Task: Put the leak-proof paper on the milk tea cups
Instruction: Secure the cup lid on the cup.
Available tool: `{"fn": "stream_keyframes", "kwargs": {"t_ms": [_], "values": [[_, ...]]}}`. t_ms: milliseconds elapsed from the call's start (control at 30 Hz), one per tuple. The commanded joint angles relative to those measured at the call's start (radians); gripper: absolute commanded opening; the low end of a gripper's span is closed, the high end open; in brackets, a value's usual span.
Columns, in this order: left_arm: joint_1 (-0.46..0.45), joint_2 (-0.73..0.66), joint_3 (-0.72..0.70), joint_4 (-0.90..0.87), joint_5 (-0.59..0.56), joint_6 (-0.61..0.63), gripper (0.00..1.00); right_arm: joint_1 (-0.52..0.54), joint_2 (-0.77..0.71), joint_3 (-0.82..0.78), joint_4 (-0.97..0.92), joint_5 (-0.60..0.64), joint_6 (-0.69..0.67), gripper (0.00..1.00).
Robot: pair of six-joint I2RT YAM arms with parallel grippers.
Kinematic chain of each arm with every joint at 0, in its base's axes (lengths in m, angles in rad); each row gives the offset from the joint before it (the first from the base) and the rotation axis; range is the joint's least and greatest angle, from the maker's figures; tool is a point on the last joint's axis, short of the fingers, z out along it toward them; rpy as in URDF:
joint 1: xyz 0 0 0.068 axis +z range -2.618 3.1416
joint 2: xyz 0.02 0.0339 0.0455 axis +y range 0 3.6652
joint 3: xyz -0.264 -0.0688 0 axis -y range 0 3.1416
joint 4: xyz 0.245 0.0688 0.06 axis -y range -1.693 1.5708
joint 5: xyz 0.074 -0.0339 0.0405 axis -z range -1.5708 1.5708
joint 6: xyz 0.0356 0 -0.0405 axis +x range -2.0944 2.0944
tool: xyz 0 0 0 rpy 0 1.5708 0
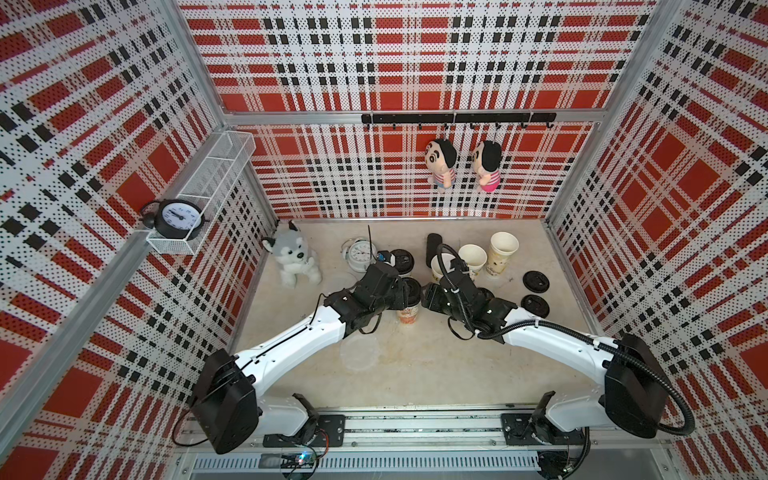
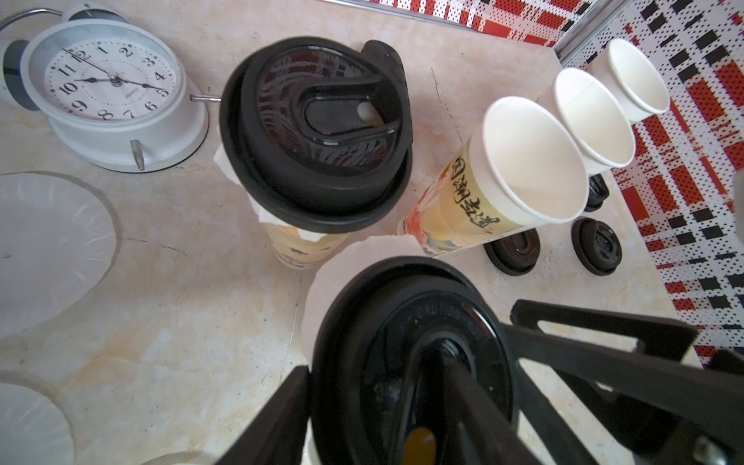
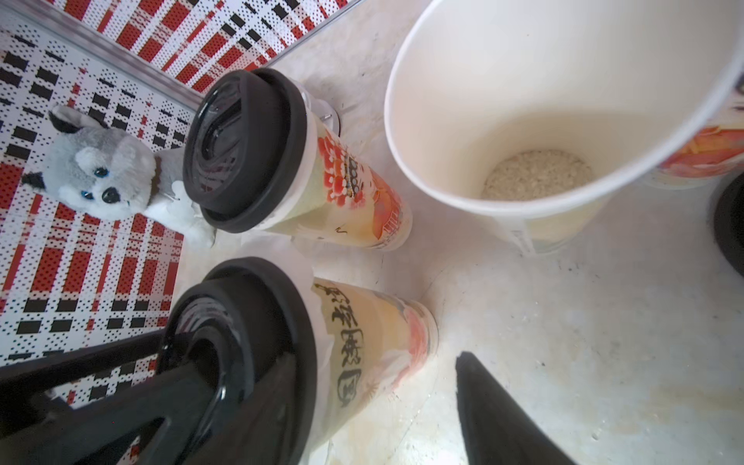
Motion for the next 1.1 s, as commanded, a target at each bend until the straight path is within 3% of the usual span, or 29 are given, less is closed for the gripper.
{"fn": "stream_keyframes", "kwargs": {"t_ms": [0,467,1067], "values": [[-0.021,0.025,-0.066,-0.100,0.058,0.006,0.55,0.065,0.161,-0.127,-0.316,-0.088,0.016,0.65],[-0.028,0.007,-0.116,-0.073,0.062,-0.003,0.55,0.142,0.223,-0.108,-0.385,0.113,0.136,0.66],[-0.035,0.001,-0.131,-0.050,0.071,0.008,0.55,0.238,0.304,-0.038,-0.508,0.170,0.243,0.68]]}}
